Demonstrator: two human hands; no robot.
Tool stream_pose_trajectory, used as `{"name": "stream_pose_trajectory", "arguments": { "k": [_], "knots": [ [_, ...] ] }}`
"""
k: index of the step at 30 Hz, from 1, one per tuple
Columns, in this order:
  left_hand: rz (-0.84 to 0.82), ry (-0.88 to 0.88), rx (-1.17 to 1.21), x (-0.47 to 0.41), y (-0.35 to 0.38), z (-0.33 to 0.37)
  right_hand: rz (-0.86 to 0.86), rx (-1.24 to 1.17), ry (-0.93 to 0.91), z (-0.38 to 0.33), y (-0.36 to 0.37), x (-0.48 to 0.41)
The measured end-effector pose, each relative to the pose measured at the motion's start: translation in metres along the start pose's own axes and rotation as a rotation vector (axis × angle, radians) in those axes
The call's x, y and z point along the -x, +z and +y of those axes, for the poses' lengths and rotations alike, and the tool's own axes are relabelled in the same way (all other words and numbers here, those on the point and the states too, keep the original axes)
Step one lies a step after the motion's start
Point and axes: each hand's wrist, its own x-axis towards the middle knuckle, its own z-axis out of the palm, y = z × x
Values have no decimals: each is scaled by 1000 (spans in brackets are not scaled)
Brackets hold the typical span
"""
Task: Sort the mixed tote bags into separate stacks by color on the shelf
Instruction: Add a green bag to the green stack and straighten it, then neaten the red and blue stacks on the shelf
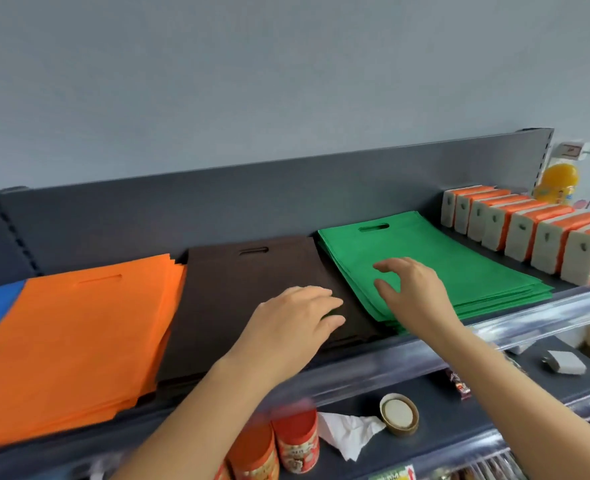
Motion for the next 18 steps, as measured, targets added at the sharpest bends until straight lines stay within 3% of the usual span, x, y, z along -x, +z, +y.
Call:
{"name": "stream_pose_trajectory", "arguments": {
  "k": [7,18],
  "knots": [
    [81,-253,-93,132,-46,-126,-99,-40,-204,-133,63,25],
    [145,-589,-278,414,-161,-298,-353,-129,-452,-427,184,132]
  ]
}}
